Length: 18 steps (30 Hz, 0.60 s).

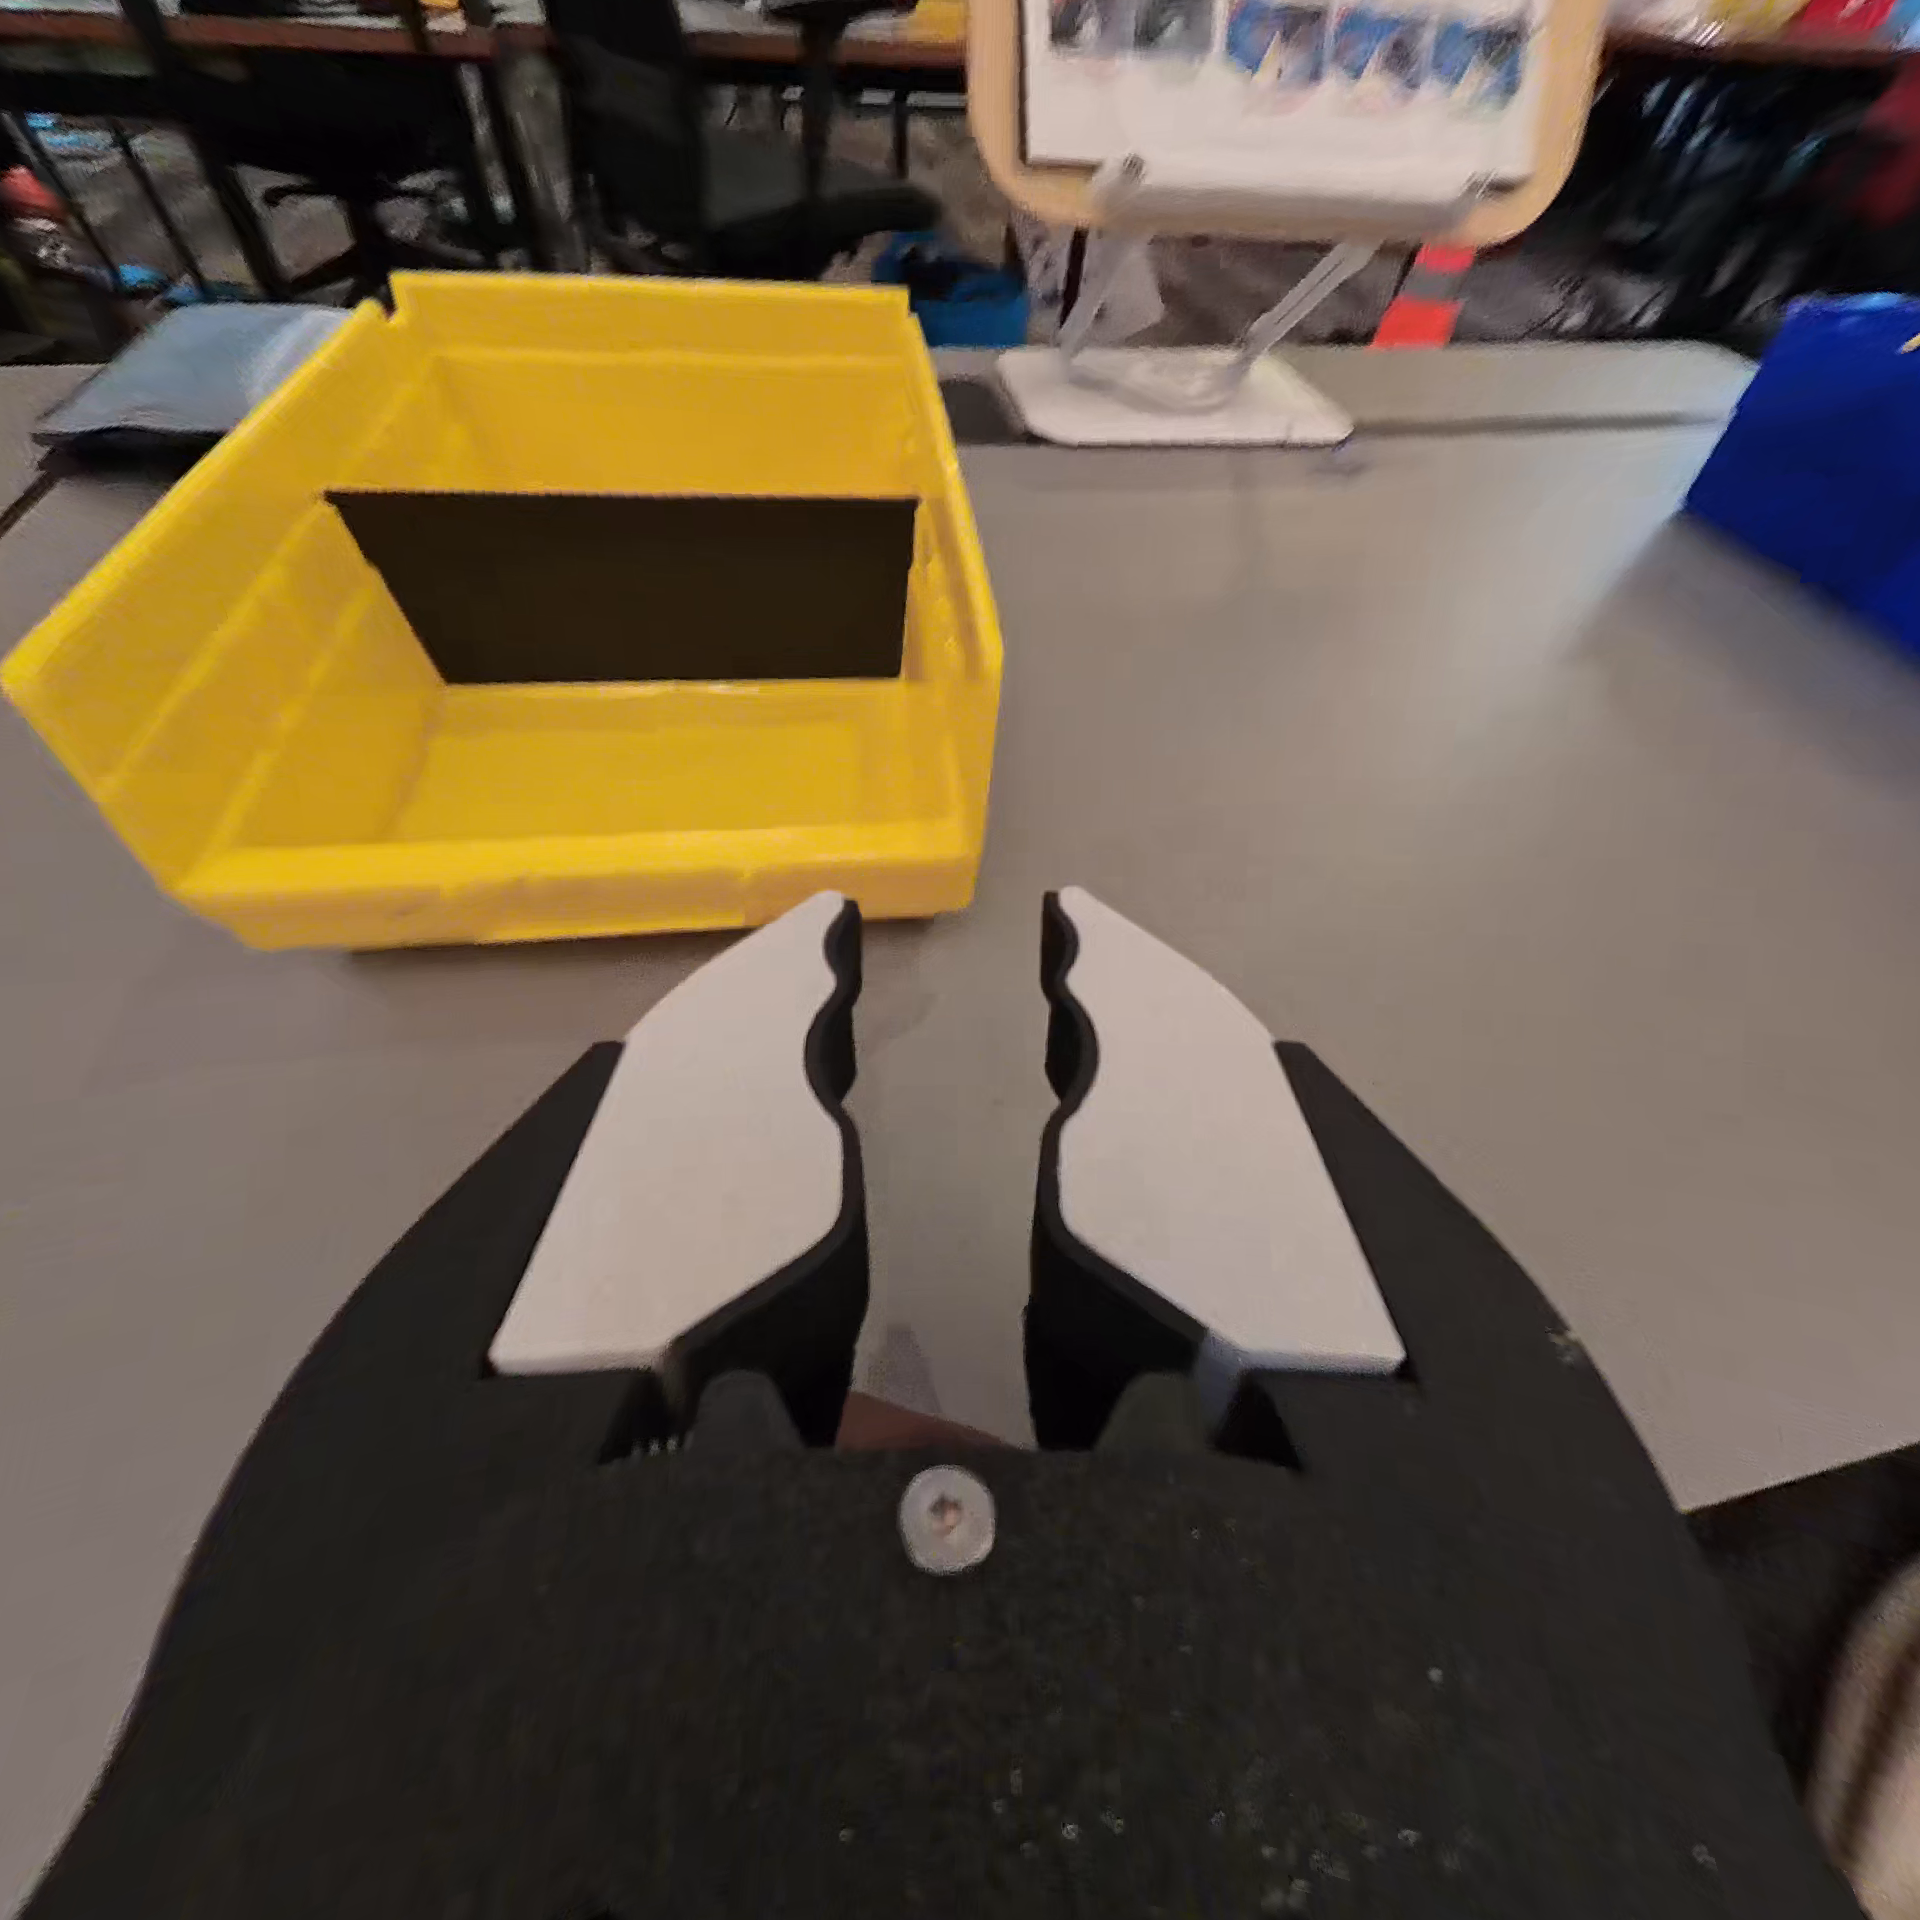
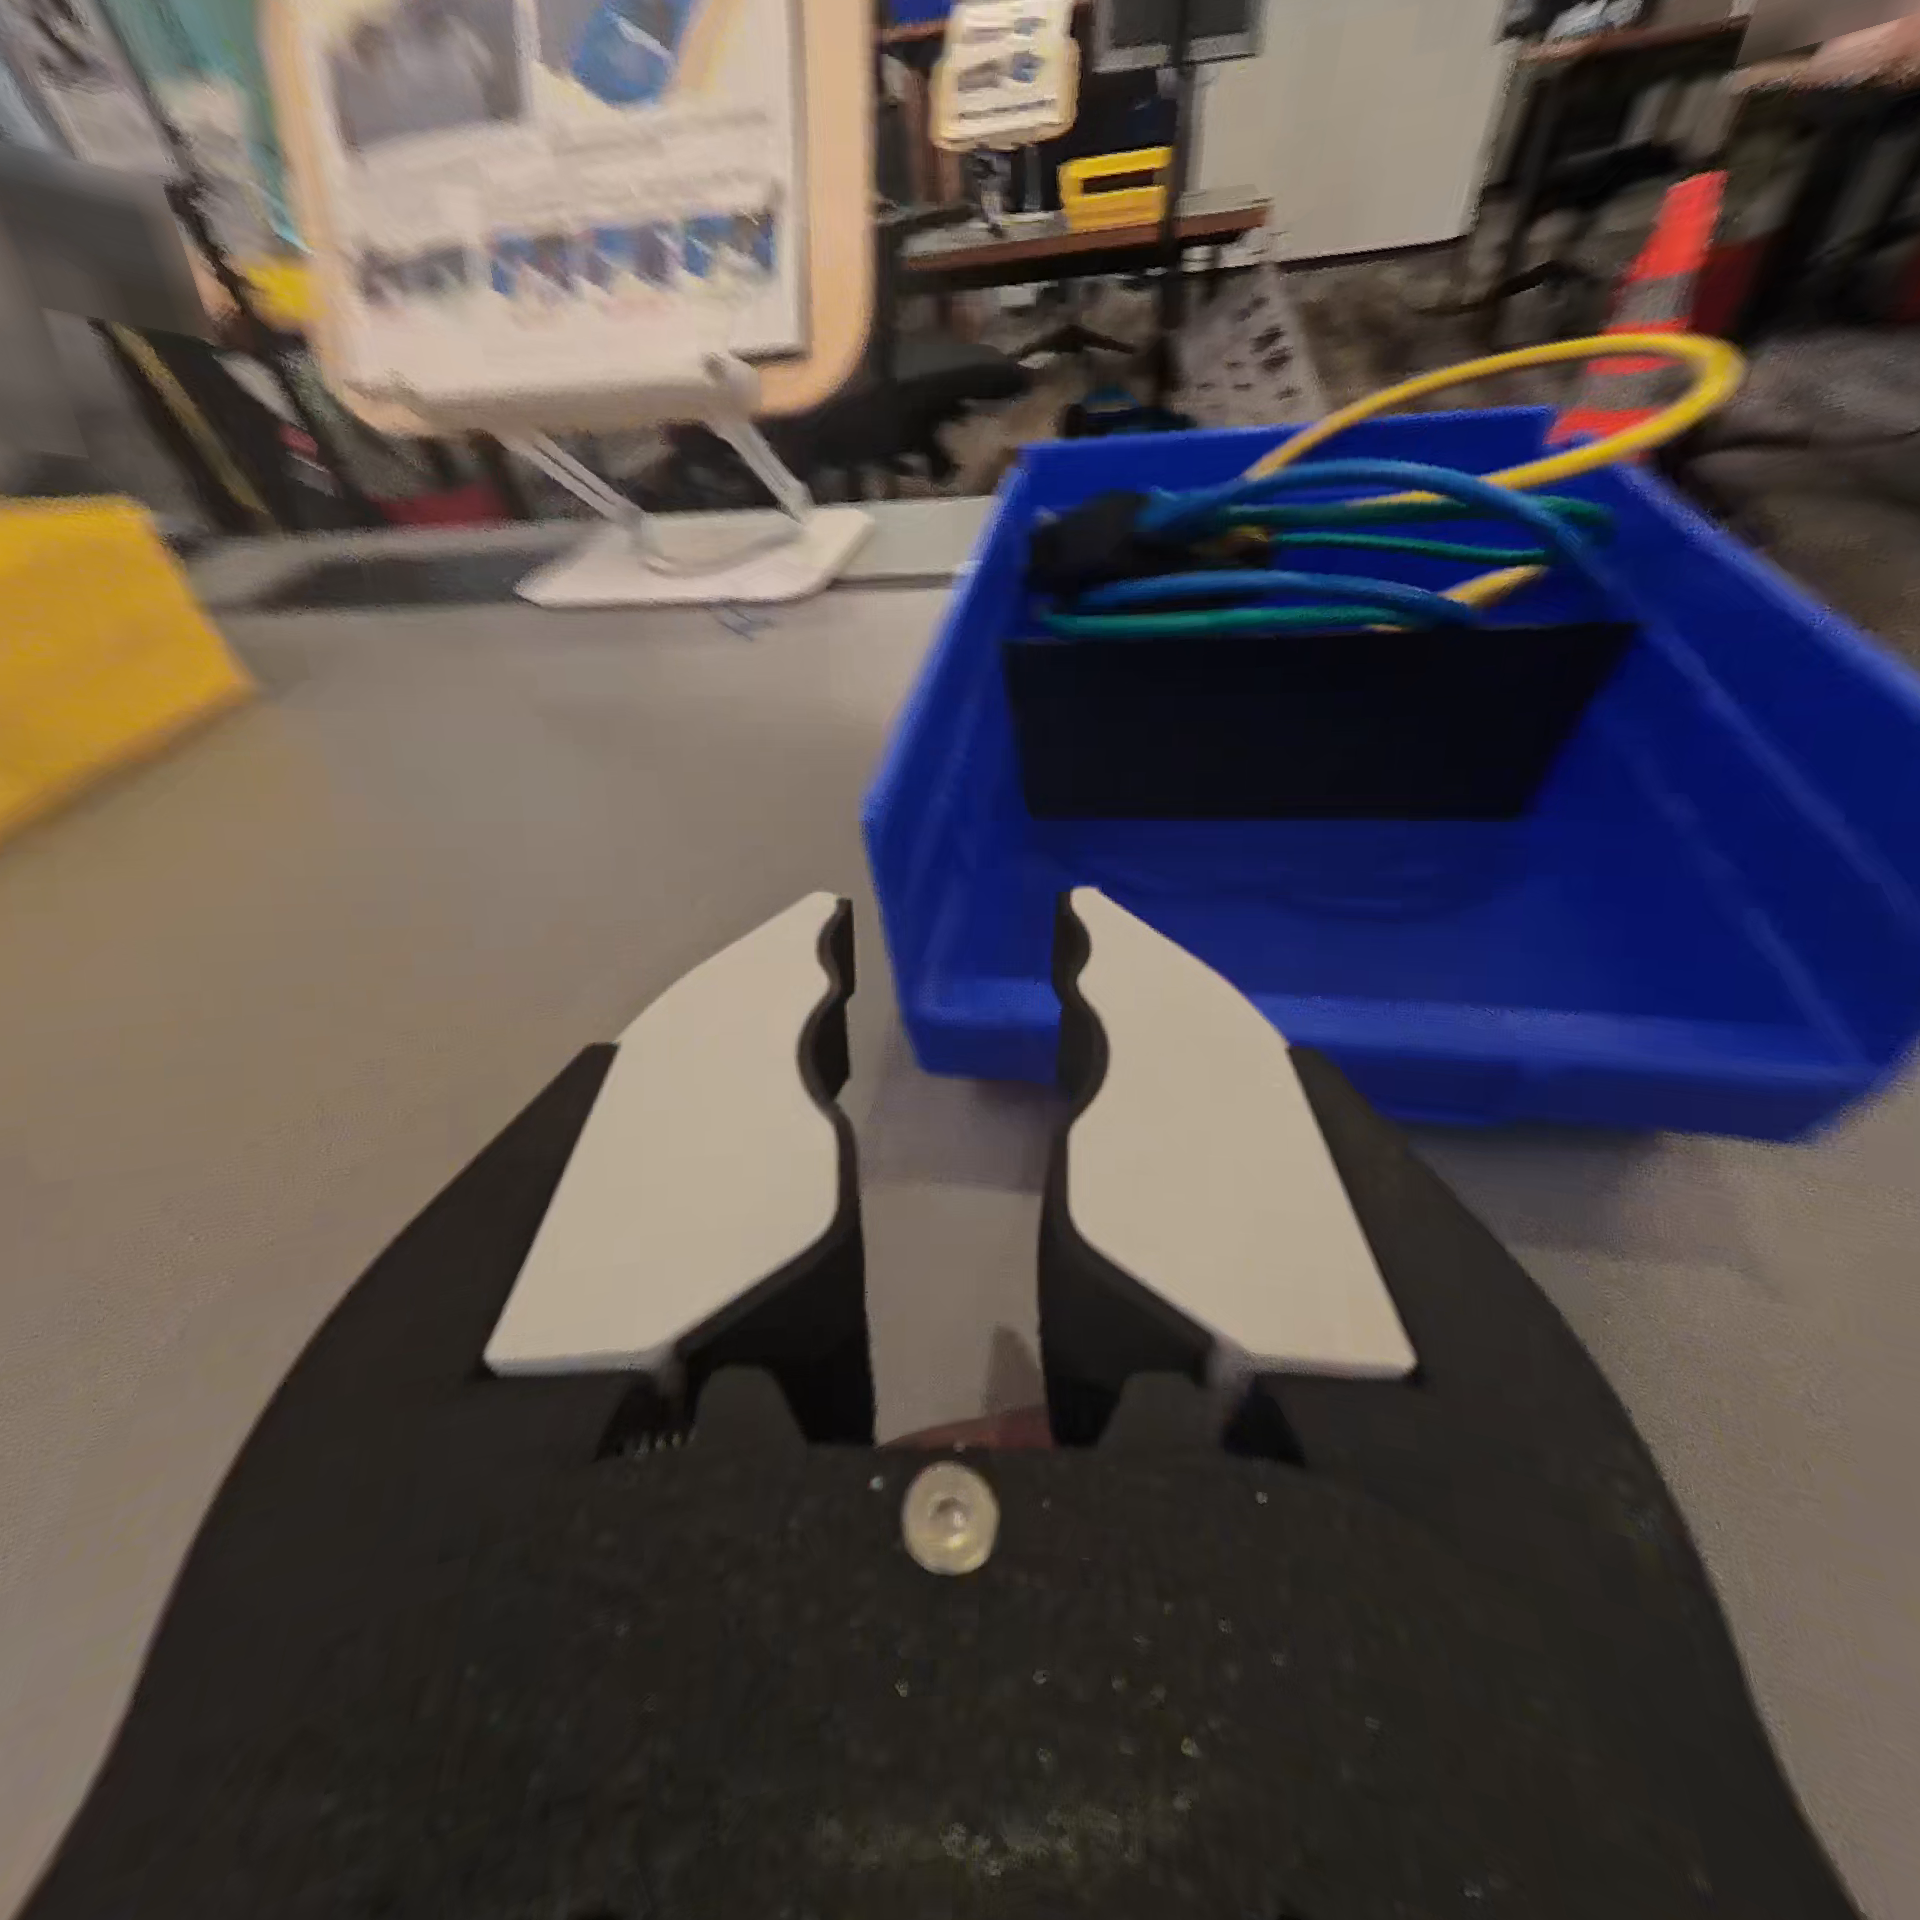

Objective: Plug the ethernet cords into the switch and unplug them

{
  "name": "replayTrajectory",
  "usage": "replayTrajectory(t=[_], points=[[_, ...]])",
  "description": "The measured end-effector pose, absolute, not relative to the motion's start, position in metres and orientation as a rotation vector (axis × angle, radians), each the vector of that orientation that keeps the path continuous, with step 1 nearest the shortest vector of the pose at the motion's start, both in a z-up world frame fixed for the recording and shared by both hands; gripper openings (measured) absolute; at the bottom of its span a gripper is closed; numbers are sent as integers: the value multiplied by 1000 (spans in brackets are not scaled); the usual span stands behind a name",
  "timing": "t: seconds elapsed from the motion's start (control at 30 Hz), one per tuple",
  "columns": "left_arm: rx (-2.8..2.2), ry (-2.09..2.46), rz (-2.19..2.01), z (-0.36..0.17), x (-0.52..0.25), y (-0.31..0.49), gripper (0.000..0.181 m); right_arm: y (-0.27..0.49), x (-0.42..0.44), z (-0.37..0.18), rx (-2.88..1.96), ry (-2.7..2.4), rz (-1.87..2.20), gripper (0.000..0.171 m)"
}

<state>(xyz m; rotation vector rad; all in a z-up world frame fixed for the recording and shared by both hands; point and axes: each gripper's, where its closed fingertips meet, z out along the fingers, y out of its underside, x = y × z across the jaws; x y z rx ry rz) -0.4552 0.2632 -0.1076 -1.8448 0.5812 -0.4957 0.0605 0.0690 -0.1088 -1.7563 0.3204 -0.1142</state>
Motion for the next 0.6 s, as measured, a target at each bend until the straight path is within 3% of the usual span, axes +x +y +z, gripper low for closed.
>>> replayTrajectory(t=[0.2, 0.6], points=[[-1878, 611, -421, -122, -460, 258, 33, 52, 86, -104, -1770, 330, -258, 36], [-1881, 584, -452, -123, -467, 267, 32, 57, 109, -119, -1741, 510, -44, 37]])
